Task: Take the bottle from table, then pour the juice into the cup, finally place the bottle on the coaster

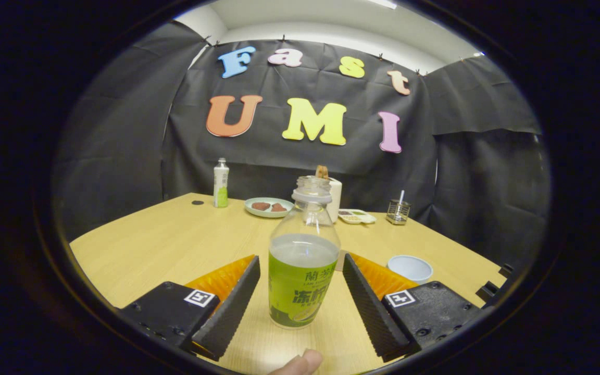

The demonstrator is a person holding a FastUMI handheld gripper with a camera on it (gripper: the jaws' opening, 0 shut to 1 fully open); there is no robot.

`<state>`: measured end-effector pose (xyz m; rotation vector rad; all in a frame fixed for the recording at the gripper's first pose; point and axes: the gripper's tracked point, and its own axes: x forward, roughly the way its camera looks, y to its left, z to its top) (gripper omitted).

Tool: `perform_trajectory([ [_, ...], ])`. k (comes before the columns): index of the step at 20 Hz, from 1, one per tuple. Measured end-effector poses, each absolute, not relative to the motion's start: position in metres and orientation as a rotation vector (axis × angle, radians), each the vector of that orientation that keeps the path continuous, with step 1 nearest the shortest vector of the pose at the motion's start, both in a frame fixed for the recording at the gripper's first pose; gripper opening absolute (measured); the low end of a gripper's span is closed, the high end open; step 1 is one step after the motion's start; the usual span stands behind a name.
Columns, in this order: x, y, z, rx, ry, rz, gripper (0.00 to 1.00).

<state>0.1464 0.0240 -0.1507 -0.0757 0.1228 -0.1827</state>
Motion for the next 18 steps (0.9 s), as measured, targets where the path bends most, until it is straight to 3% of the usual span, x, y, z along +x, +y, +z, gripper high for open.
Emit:
perform_trajectory([
  [8,0.177,0.023,-0.16,-0.092,0.125,-0.19,1.0],
  [11,0.175,0.014,-0.159,-0.107,0.144,-0.211,0.85],
  [18,0.153,0.003,-0.152,-0.031,0.151,-0.211,0.83],
])
